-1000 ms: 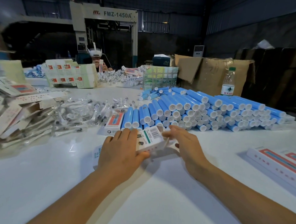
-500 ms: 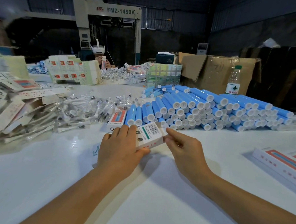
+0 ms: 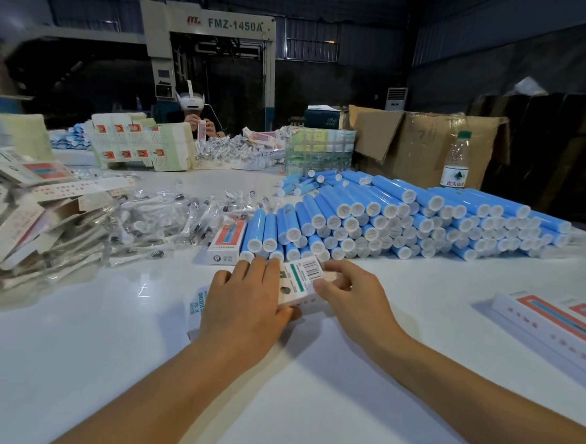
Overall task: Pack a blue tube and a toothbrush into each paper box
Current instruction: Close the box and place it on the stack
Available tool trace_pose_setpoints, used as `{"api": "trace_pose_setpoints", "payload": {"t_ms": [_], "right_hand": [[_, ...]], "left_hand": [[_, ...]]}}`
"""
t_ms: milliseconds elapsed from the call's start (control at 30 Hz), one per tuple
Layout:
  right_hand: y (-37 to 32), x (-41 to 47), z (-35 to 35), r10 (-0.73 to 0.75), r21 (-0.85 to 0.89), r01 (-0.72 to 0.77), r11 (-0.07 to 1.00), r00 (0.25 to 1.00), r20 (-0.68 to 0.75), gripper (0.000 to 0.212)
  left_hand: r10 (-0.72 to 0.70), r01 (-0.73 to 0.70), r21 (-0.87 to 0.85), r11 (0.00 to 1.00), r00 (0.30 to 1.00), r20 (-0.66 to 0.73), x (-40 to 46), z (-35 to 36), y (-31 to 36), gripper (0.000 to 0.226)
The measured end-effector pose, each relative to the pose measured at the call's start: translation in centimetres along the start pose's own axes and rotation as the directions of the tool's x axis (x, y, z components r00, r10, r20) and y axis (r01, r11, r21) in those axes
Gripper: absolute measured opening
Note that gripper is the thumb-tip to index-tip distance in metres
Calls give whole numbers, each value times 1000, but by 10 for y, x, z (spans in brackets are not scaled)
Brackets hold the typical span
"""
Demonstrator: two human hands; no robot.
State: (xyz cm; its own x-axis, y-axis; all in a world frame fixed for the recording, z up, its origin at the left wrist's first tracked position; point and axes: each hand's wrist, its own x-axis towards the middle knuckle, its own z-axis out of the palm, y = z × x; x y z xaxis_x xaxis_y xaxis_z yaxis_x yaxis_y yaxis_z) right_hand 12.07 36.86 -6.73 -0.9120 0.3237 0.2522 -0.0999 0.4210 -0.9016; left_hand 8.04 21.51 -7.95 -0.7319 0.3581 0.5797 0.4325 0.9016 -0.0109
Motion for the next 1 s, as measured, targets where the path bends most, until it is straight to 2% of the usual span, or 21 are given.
{"api": "trace_pose_setpoints", "payload": {"t_ms": [100,300,400,467,533,600,633,667,700,733,767,800,833,867,933,967,1000], "right_hand": [[-1,-1,0,30,34,-31,999,999,30,27],[-6,-4,-1,87,176,-116,978,982,165,33],[-8,-4,-1,95,203,-128,971,981,167,33],[-8,-3,-2,60,104,-73,992,990,124,30],[-6,0,-5,-31,-54,32,998,999,23,31],[-1,4,-8,-133,-150,115,982,984,-116,54],[-1,5,-9,-123,-113,106,988,980,-158,67],[-1,6,-8,-43,4,44,999,988,-151,76],[-2,6,-7,77,185,-61,981,994,-83,80],[-4,6,-4,190,407,-193,893,981,48,79],[-4,7,-2,263,593,-341,730,940,217,71],[-4,8,-1,275,691,-442,573,897,346,62],[-3,10,-2,256,719,-482,501,876,409,51],[-2,11,-2,239,725,-486,489,873,425,39],[1,12,0,228,724,-434,536,900,371,23],[2,11,1,235,696,-390,604,921,311,19],[3,9,3,223,617,-320,719,947,232,17]], "left_hand": [[5,-5,18,1000,1000,2,-1,-1,2,68],[25,-26,85,996,1000,6,-6,-4,5,65],[26,-26,79,997,1000,8,-5,-4,7,62],[9,-9,58,998,1000,13,-4,-4,7,62],[-33,32,21,999,999,9,-2,-4,5,66],[-89,89,-32,996,996,-6,0,-6,1,69],[-110,110,-47,993,994,-11,1,-7,0,70],[-123,122,-53,991,992,-9,2,-7,-1,71],[-124,124,-58,991,992,-3,2,-7,-1,71],[-113,113,-63,992,994,2,2,-7,0,71],[-92,92,-70,993,996,1,1,-7,2,70],[-69,69,-75,995,998,1,0,-7,4,69],[-48,48,-75,996,999,1,0,-7,6,69],[-30,30,-66,997,1000,3,-1,-7,7,68],[9,-9,-31,999,1000,3,-1,-6,7,66],[29,-29,-13,999,1000,4,-2,-6,8,66],[44,-44,2,999,999,8,-2,-7,9,68]]}}
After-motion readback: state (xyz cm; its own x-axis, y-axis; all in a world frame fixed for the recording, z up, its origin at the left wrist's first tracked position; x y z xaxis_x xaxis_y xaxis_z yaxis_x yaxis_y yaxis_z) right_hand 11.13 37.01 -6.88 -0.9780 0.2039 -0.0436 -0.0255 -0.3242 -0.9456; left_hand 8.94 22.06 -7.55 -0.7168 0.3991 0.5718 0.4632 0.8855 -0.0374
